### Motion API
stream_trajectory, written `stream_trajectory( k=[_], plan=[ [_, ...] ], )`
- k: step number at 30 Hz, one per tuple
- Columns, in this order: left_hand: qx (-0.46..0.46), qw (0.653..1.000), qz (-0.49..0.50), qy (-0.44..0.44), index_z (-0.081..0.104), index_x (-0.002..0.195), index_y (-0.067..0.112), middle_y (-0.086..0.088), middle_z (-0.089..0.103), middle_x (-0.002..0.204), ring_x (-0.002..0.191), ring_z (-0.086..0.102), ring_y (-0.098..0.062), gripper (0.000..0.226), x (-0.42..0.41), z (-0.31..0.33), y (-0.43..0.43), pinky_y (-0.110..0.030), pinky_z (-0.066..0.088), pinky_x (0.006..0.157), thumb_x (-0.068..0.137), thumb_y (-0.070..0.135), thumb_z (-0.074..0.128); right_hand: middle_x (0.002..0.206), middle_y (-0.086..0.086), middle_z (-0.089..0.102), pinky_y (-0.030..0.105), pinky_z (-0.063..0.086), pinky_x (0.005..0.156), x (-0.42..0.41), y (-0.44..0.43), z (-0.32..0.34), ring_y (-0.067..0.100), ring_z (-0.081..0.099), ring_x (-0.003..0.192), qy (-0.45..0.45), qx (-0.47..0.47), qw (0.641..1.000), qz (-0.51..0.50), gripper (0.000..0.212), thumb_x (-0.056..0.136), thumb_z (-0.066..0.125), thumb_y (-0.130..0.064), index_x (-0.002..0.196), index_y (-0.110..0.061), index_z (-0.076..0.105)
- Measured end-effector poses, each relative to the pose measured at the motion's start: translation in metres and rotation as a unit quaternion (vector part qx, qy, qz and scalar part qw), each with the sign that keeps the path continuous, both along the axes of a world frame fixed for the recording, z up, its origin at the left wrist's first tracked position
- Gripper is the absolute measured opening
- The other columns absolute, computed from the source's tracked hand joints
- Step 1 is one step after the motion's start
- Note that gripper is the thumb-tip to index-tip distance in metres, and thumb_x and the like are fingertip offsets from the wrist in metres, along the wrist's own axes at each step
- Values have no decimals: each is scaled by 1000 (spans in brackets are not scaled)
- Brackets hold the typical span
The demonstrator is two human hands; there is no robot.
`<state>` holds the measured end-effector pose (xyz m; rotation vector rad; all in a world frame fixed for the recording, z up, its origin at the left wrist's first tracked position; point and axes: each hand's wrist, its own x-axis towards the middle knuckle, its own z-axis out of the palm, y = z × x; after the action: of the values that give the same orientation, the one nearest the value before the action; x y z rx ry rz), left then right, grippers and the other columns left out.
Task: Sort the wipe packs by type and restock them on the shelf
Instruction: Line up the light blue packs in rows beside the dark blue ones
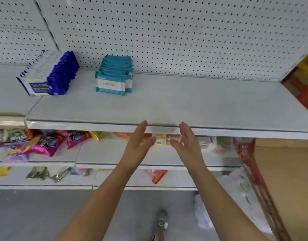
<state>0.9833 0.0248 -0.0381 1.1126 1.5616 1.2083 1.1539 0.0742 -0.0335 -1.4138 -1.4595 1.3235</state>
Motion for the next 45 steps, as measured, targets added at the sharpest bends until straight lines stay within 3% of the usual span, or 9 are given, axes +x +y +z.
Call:
stream_trajectory(
  k=[3, 10, 12, 17, 21, 27, 37, 41, 45],
  plan=[
    [-25, 998, -48, -12, 36, 147, 50, 23, 38, 155, 142, 38, -3, 72, 45, -7, -17, -40, 32, 119, 82, 58, 67, 147, -19, 43, 28, 34, 113, 49, -32, -5, 5, 41, 135, -11, -8, 999, -50, 69, 92, 67, -13, 151, -31, 35],
    [-53, 988, -133, -65, 37, 149, 42, 30, 37, 149, 137, 35, 7, 68, 177, -19, -34, -13, 30, 103, 91, 37, 71, 153, -10, 42, 28, 33, 115, 180, -96, -9, 8, 40, 140, -33, -9, 989, -146, 70, 92, 68, -14, 153, -25, 35],
    [-53, 982, -164, -83, 38, 149, 39, 26, 40, 149, 138, 37, 6, 68, 223, -24, -41, -18, 33, 108, 91, 30, 73, 151, -12, 45, 28, 36, 114, 226, -111, -9, 4, 42, 138, -30, 1, 985, -172, 65, 92, 67, -13, 149, -27, 39],
    [-39, 966, -245, -75, 47, 140, 45, 34, 47, 142, 132, 41, 13, 53, 349, -28, -55, -19, 36, 110, 94, 30, 69, 146, -17, 41, 16, 40, 93, 348, -149, -15, 2, 38, 133, 0, -33, 966, -258, 69, 92, 64, -18, 152, -30, 34],
    [-63, 965, -238, -91, 40, 150, 27, 14, 42, 151, 130, 45, 5, 65, 462, -35, -73, -8, 42, 94, 93, 21, 70, 150, -8, 45, 28, 38, 110, 459, -175, -25, 7, 42, 138, 1, -26, 962, -270, 71, 89, 67, -8, 151, -24, 37],
    [-100, 954, -275, -56, 39, 152, 27, 14, 41, 154, 139, 39, 1, 67, 598, -39, -100, -23, 30, 115, 92, 29, 70, 148, -8, 46, 29, 37, 113, 596, -205, -32, 3, 45, 132, 10, -43, 957, -287, 70, 89, 69, -11, 150, -24, 38],
    [-131, 957, -256, -25, 53, 139, 30, 16, 56, 138, 128, 51, -1, 51, 729, -85, -12, -23, 36, 108, 91, 35, 70, 141, 0, 54, 28, 43, 105, 740, -135, -72, 12, 52, 129, -4, -66, 947, -315, 61, 89, 61, 3, 144, -19, 46],
    [-146, 969, -197, -5, 57, 137, 19, 4, 62, 134, 125, 57, -11, 49, 773, -110, 43, -34, 44, 110, 90, 20, 72, 139, 4, 57, 36, 44, 109, 792, -81, -82, 15, 56, 124, -38, -92, 945, -311, 61, 85, 58, 8, 142, -15, 49],
    [-143, 972, -188, 15, 54, 141, 13, 1, 60, 137, 127, 56, -12, 59, 812, -114, 85, -35, 42, 112, 87, 15, 76, 134, 8, 60, 28, 45, 101, 843, -22, -84, 18, 58, 121, -63, -91, 944, -309, 58, 85, 60, 9, 139, -12, 52]
  ],
)
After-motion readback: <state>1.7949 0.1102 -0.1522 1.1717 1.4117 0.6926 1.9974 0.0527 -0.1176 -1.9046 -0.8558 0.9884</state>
